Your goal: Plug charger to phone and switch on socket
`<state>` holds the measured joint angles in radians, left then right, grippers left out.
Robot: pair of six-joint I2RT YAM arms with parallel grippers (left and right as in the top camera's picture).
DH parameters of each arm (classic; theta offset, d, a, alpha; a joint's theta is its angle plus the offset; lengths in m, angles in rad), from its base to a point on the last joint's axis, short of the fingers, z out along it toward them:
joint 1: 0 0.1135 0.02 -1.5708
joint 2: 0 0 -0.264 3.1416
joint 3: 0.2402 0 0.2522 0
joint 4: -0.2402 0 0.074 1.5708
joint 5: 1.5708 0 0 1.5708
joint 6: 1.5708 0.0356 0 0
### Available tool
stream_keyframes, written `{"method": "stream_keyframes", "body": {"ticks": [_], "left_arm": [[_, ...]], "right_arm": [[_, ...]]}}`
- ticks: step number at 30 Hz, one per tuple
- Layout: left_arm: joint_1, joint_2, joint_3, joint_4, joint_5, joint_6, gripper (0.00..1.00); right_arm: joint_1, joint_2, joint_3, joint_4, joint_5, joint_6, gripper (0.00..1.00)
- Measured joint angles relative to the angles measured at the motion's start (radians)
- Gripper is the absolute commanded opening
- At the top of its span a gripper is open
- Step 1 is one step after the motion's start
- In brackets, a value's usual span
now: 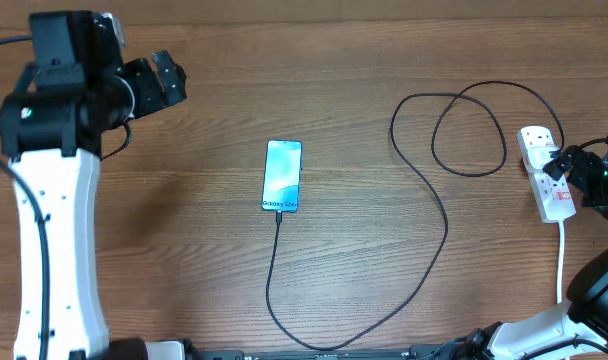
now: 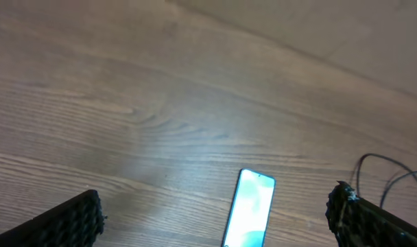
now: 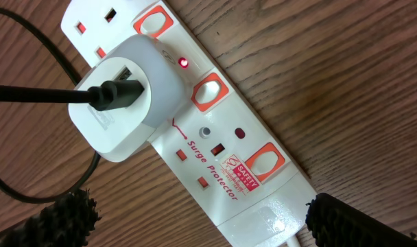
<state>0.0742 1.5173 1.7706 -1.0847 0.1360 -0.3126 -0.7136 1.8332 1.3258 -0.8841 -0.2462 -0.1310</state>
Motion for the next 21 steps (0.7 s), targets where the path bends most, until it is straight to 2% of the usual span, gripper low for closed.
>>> {"method": "stream_keyframes", "body": {"ticks": [15,21], "left_arm": [[-0.003,-0.054,-0.008,-0.037,-0.131,0.000,1.00],[-0.003,-0.062,-0.125,0.028,-0.131,0.000,1.00]], "right_arm": [[0.000,0.000,0.000,0.000,0.000,0.000,1.00],[0.000,0.000,0.000,0.001,0.000,-0.001,1.00]]}}
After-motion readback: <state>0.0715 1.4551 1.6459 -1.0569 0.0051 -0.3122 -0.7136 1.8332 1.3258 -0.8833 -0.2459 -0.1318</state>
